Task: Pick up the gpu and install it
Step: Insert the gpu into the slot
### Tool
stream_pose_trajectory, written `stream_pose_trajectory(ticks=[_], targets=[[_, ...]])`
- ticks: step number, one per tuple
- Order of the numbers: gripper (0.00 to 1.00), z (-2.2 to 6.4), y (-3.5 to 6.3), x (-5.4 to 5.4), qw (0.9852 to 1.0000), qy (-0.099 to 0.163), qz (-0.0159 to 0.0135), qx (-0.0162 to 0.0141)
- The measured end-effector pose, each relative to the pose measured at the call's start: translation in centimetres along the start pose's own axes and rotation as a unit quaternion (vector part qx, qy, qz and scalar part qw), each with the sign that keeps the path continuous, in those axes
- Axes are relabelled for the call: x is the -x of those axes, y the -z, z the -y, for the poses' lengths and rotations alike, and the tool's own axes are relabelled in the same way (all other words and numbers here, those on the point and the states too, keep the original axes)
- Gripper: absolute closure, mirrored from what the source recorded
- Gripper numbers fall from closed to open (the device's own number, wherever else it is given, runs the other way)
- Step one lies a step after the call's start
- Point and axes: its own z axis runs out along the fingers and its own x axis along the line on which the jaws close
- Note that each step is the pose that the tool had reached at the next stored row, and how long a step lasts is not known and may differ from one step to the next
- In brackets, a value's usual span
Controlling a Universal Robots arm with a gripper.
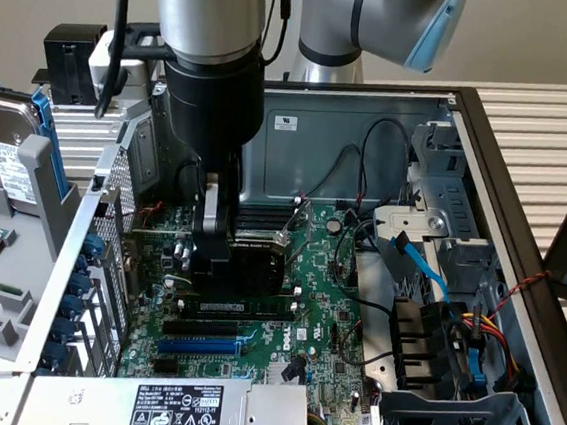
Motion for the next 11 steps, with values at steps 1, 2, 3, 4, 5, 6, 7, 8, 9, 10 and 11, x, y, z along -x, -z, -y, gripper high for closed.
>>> stream_pose_trajectory(ticks=[1, 2, 3, 4, 5, 6, 7, 8, 9, 10, 11], targets=[[0.73, 0.00, 0.00, 0.00, 1.0000, 0.000, 0.0000, -0.0004], [0.73, -0.01, -0.01, 0.00, 1.0000, 0.000, 0.0000, -0.0006], [0.73, -0.02, -0.03, 0.00, 1.0000, 0.000, 0.0001, -0.0007], [0.73, -0.11, -0.08, -0.01, 1.0000, 0.000, 0.0001, -0.0009], [0.73, -0.22, -0.14, -0.01, 1.0000, 0.000, 0.0001, -0.0015], [0.73, -0.27, -0.18, -0.01, 1.0000, 0.000, 0.0001, -0.0019], [0.73, -0.32, -0.20, -0.01, 1.0000, 0.000, 0.0001, -0.0024], [0.73, -0.32, -0.21, -0.01, 1.0000, 0.000, 0.0001, -0.0024], [0.73, -0.32, -0.21, -0.01, 1.0000, 0.000, 0.0001, -0.0024], [0.73, -0.32, -0.21, -0.01, 1.0000, 0.000, 0.0000, -0.0024], [0.73, -0.32, -0.21, -0.01, 1.0000, 0.000, 0.0000, -0.0024]])
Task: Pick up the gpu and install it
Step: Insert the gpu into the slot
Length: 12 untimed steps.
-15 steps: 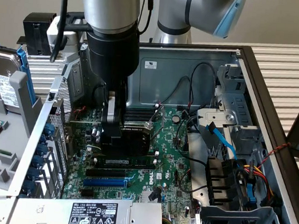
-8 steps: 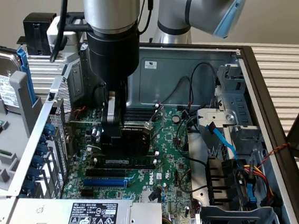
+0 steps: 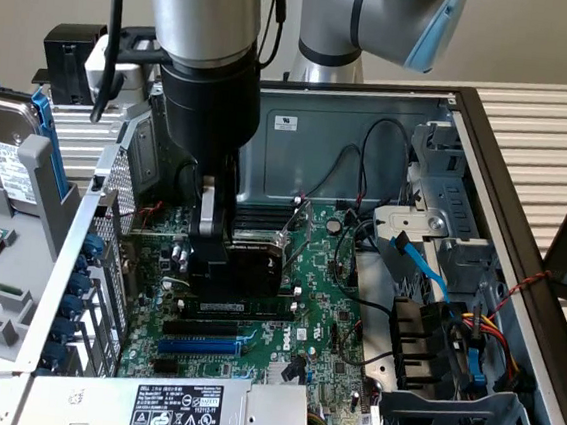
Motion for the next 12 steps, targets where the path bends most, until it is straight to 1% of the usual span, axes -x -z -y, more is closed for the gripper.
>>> stream_pose_trajectory(ticks=[2, 3, 6, 12], targets=[[0.73, -0.01, -0.02, 0.00, 1.0000, 0.000, 0.0001, -0.0003], [0.73, -0.02, -0.05, 0.00, 1.0000, -0.002, 0.0005, -0.0009], [0.73, -0.06, -0.11, 0.01, 0.9999, -0.010, 0.0022, -0.0026], [0.73, -0.40, -0.44, 0.02, 0.9999, -0.011, 0.0023, -0.0026]])
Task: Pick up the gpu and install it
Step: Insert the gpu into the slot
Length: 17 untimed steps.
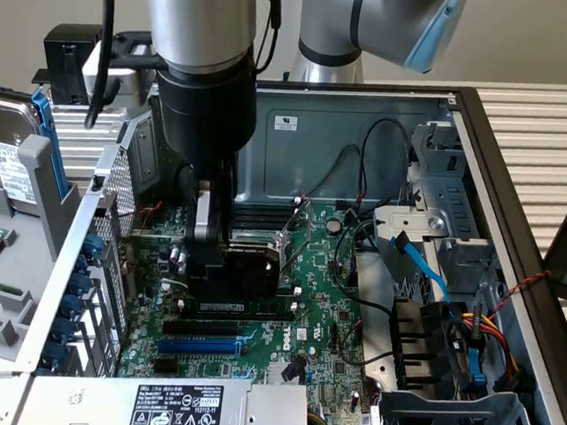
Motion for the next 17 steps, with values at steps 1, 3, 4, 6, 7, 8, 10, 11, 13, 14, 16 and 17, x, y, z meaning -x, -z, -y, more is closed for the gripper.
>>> stream_pose_trajectory(ticks=[1, 3, 4, 6, 7, 8, 10, 11, 13, 14, 16, 17], targets=[[0.73, -0.01, -0.03, 0.02, 1.0000, 0.000, 0.0000, 0.0000], [0.73, -0.04, -0.08, 0.06, 1.0000, 0.000, 0.0001, 0.0000], [0.73, -0.04, -0.11, 0.08, 1.0000, 0.000, 0.0003, 0.0000], [0.73, -0.08, -0.16, 0.09, 1.0000, 0.000, 0.0009, 0.0000], [0.73, -0.13, -0.19, 0.09, 1.0000, 0.000, 0.0016, -0.0001], [0.73, -0.15, -0.21, 0.06, 1.0000, 0.000, 0.0033, -0.0001], [0.73, -0.16, -0.30, -0.07, 1.0000, 0.000, 0.0080, 0.0002], [0.73, -0.16, -0.40, -0.17, 0.9999, 0.000, 0.0113, 0.0005], [0.73, -0.17, -0.60, -0.30, 0.9999, -0.001, 0.0146, 0.0007], [0.73, -0.19, -0.67, -0.32, 0.9999, -0.001, 0.0148, 0.0007], [0.73, -0.28, -0.75, -0.44, 0.9999, -0.001, 0.0160, 0.0008], [0.73, -0.34, -0.79, -0.51, 0.9998, -0.001, 0.0173, 0.0009]])
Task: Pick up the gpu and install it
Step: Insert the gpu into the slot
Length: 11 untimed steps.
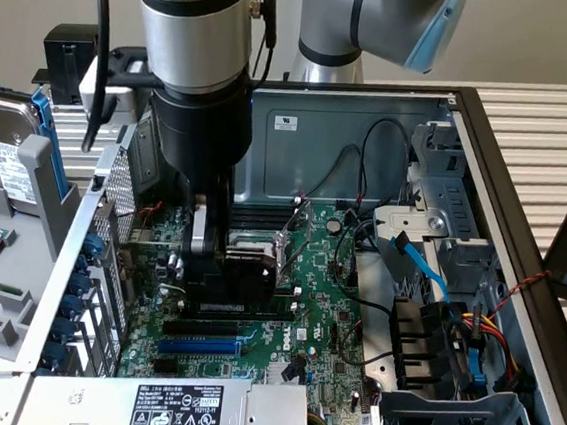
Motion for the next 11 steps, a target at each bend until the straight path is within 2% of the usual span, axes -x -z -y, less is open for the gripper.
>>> stream_pose_trajectory(ticks=[4, 6, 7, 11], targets=[[0.73, -0.04, -0.14, -0.36, 1.0000, 0.000, 0.0099, 0.0004], [0.73, -0.11, -0.26, -0.46, 0.9999, -0.001, 0.0139, 0.0001], [0.73, -0.13, -0.35, -0.49, 0.9999, -0.001, 0.0147, 0.0000], [0.73, -0.18, -0.62, -0.54, 0.9999, 0.000, 0.0146, 0.0001]])
